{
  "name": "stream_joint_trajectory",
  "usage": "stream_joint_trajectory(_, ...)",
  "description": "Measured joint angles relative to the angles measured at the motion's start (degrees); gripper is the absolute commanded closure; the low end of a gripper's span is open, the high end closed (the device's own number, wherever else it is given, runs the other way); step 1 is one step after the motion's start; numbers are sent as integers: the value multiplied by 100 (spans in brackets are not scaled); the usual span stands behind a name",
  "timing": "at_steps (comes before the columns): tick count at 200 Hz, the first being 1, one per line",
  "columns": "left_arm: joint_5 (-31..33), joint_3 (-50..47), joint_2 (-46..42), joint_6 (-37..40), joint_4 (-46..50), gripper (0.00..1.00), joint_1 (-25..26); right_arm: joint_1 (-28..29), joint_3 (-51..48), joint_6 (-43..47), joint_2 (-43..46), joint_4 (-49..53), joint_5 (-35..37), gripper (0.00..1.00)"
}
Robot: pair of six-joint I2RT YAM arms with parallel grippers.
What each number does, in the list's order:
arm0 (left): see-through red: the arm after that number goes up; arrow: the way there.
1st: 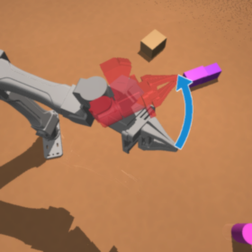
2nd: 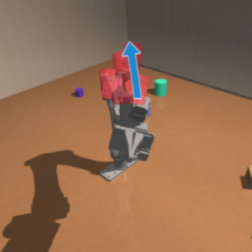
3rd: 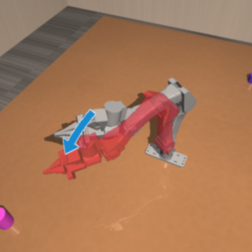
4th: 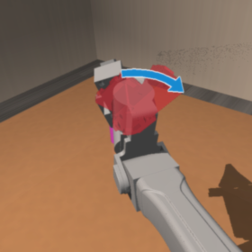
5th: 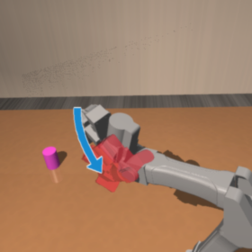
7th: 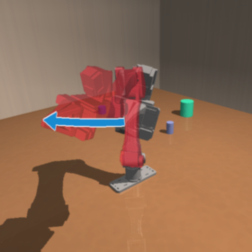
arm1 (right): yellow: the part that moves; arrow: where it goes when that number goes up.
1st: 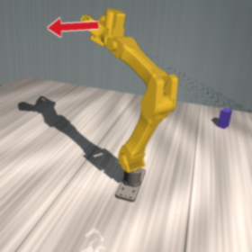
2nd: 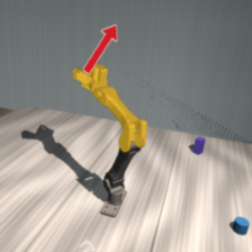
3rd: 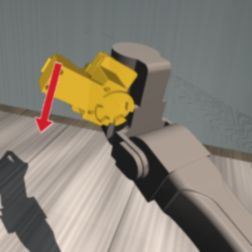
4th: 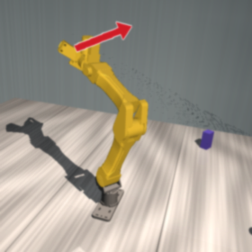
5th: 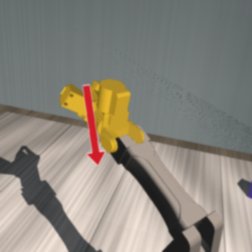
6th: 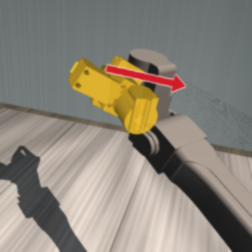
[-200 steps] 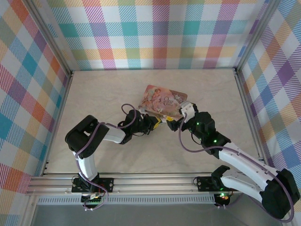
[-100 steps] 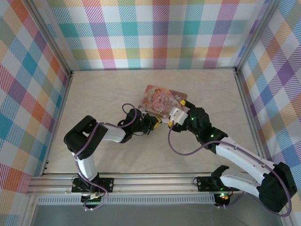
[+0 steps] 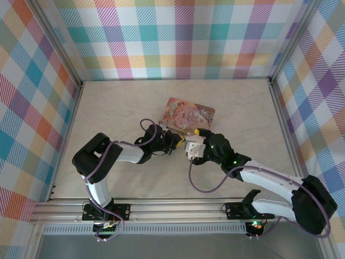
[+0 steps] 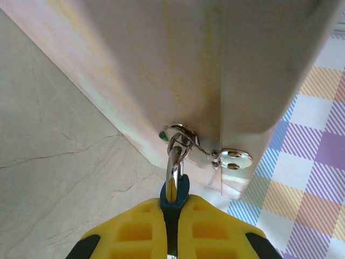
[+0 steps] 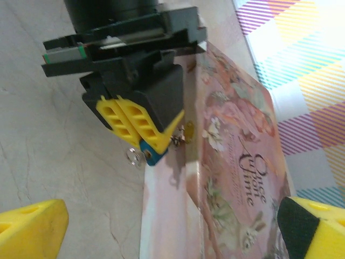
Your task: Unlock a padlock with a key
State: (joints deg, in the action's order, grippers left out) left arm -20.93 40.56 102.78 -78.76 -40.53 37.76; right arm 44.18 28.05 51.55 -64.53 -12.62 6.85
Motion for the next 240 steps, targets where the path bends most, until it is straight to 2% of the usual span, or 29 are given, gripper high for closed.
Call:
stream_joint_trajectory(55,0,13,0,-52,11,100,4,146,-48,-363,-890,-822,2,16)
stream_joint_trajectory(78,0,15,0,-81,11,100,4,160,-76,-509,-1056,-1027,42,21)
stream_joint_trajectory(141,0,15,0,-118,11,100,4,162,-144,-778,-1384,-1252,208,43)
stream_joint_trajectory(206,0,15,0,-120,11,100,4,162,-138,-925,-1655,-1453,411,57)
stream_joint_trajectory(240,0,15,0,-120,11,100,4,162,-127,-962,-1731,-1478,466,59)
